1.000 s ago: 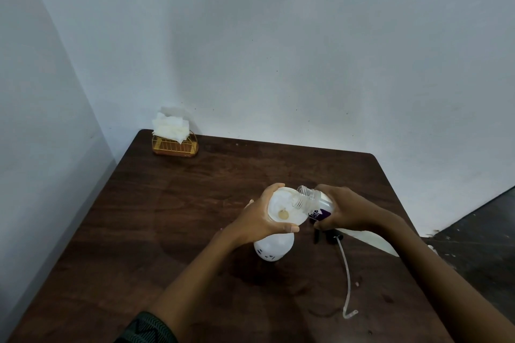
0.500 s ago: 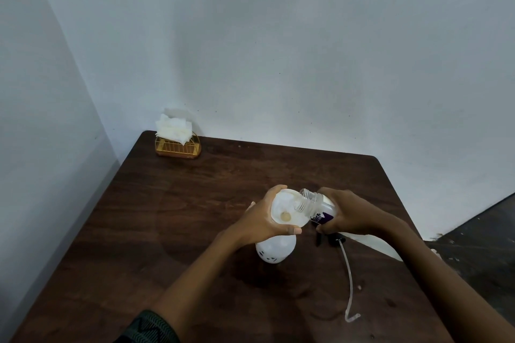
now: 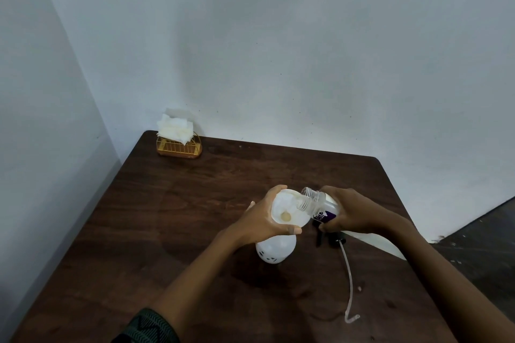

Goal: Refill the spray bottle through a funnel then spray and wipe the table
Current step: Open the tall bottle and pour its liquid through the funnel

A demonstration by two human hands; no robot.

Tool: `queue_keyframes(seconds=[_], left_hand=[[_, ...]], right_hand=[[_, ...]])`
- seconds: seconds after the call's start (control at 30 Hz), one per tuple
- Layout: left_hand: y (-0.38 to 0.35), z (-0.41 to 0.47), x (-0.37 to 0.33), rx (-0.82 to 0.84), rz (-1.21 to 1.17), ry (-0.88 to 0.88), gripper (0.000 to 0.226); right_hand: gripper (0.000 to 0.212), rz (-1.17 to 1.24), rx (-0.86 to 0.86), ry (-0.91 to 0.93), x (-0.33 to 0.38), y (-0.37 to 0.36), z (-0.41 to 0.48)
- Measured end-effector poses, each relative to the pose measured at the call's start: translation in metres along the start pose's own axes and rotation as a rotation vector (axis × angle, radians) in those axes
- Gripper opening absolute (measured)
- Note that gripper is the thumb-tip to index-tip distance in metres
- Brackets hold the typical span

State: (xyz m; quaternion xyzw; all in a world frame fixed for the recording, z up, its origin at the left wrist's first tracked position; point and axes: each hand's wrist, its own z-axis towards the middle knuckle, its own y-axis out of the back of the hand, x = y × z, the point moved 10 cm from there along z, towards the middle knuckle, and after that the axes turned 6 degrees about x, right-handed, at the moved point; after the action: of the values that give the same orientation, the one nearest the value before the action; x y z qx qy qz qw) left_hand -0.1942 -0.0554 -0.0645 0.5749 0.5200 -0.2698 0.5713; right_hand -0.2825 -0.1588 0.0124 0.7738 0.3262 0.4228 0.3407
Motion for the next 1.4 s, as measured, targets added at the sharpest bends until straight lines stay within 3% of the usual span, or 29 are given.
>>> queue_keyframes(seconds=[1.4], left_hand=[[-0.0004,0.003,0.0025,0.01,0.0,0.024,0.106]], right_hand=[[0.044,-0.044,0.002,-0.035,-0.0031,0.0042,-0.0004]])
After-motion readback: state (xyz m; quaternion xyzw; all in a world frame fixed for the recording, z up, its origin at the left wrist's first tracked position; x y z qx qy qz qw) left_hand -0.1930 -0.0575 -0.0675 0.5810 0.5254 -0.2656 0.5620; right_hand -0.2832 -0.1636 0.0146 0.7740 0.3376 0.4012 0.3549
